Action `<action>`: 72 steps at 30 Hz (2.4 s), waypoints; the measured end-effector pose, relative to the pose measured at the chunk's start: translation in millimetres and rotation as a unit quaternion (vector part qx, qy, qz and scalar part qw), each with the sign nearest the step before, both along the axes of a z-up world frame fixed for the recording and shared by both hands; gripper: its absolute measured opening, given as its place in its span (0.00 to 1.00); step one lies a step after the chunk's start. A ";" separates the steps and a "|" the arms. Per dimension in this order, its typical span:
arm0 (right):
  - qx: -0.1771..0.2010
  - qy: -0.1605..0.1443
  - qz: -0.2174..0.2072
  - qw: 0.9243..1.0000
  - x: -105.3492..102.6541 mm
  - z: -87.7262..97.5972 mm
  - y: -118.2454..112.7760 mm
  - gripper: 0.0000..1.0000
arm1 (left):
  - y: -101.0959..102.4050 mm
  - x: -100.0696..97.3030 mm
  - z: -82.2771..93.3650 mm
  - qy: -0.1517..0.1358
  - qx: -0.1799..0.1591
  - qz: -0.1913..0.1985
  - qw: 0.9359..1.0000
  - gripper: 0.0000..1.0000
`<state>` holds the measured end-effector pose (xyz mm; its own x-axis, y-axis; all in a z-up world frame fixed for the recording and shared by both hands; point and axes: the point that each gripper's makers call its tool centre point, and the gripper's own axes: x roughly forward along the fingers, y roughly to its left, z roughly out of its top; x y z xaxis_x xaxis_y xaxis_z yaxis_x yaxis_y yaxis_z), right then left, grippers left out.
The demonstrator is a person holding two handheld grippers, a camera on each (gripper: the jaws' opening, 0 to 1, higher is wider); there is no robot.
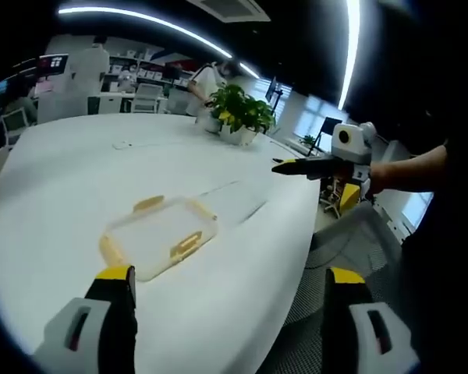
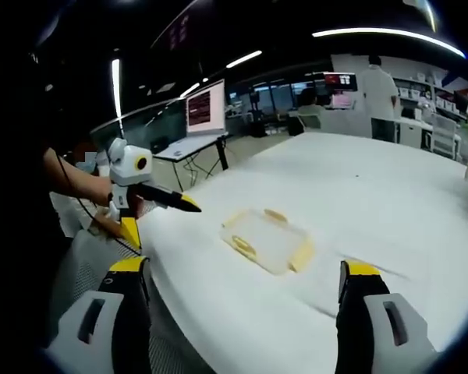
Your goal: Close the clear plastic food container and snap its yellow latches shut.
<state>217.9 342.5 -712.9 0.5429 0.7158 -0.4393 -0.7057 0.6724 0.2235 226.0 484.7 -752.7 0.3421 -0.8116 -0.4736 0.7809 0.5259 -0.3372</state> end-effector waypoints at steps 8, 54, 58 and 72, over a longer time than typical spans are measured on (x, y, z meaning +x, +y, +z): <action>-0.009 -0.008 0.010 1.000 15.5 -0.2 11.5 1.00 | 5.8 14.6 -1.5 -0.005 0.005 -0.009 1.000 0.99; -0.078 0.001 0.075 0.994 64.2 -28.0 24.9 0.97 | 24.6 70.0 -30.7 -0.022 0.098 -0.089 0.991 0.98; -0.090 0.002 0.081 0.993 66.4 -31.2 24.2 0.95 | 24.6 71.1 -33.5 -0.027 0.112 -0.105 0.988 0.98; -0.130 -0.001 0.134 0.982 69.9 -47.7 30.7 0.86 | 31.3 74.6 -45.1 -0.028 0.152 -0.145 0.977 0.89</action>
<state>287.8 373.2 -760.6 0.3506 0.6970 -0.6256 -0.8654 0.4964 0.0681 300.6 516.0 -797.9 0.1520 -0.7031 -0.6947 0.9245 0.3497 -0.1517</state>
